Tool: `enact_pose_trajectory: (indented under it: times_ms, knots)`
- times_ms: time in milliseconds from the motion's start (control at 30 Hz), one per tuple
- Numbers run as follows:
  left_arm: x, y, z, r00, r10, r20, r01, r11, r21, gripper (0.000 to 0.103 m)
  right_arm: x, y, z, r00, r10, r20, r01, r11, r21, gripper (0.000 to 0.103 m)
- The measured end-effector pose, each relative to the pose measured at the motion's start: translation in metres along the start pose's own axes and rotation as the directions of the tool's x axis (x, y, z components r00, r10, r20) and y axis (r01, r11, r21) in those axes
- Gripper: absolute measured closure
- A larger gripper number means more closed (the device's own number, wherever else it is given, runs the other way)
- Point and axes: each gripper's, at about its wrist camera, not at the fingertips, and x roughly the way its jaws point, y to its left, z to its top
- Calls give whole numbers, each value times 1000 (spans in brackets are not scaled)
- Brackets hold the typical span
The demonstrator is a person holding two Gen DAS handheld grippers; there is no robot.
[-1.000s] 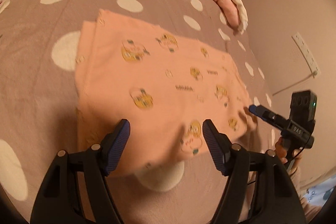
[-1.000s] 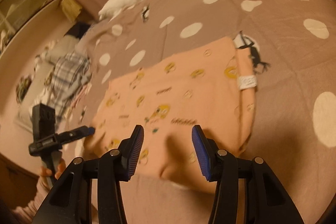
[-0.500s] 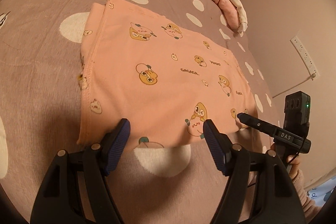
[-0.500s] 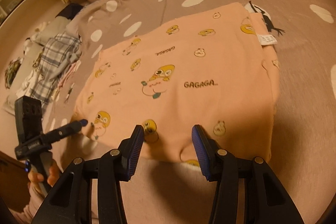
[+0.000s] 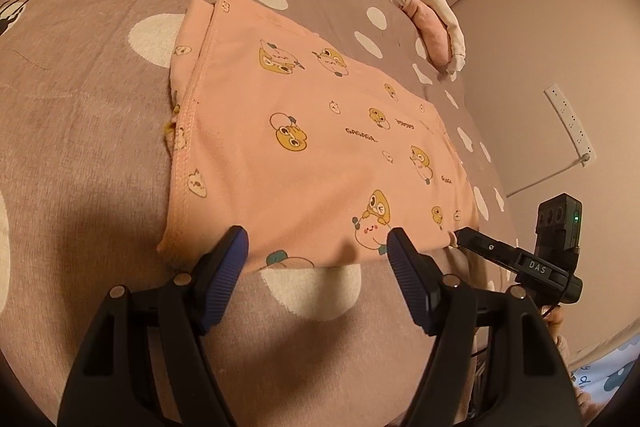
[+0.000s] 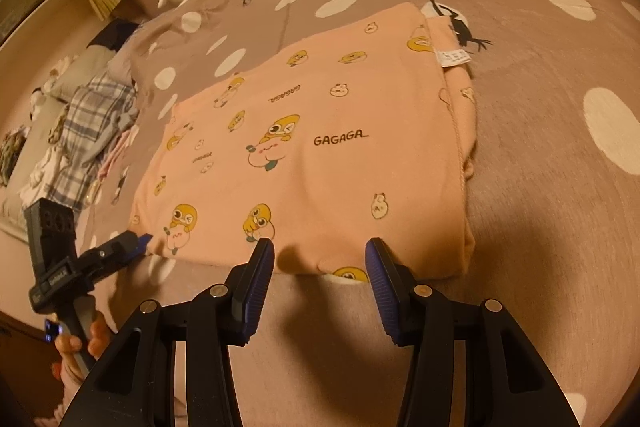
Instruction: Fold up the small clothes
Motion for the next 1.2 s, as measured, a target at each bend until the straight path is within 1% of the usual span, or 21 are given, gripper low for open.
enact_pose_trajectory:
  times_ms: [233,433,533,667,733,833,1100,1200]
  knots:
    - [-2,3,-1,1000,-8,5,8,1000,-22,31,-9,-3,-4,1000,-8,21,8,1000,14,53]
    - [-3,4,-1,1000,-8,6,8,1000,-30,31,-24,-13,-10,998,-8,58,5,999,46,53]
    - [-4,5,0,1000,-14,0,14,999,-39,31,-33,-18,-11,996,-34,87,29,998,56,53]
    - [-5,9,1,1000,-30,-5,29,998,-62,31,-42,-26,-15,987,-90,133,81,994,68,53]
    - [-6,11,1,999,-37,-7,36,997,-75,31,-44,-29,-17,984,-99,145,89,993,71,53]
    - [-7,12,2,999,-35,-12,34,996,-80,31,-46,-32,-19,983,-102,150,94,994,60,53]
    - [-3,9,6,999,-15,-31,13,997,-76,31,-45,-34,-25,981,-117,157,122,992,-25,53]
    - [-1,9,7,999,-13,-35,11,997,-81,31,-42,-36,-22,982,-104,156,110,994,-27,53]
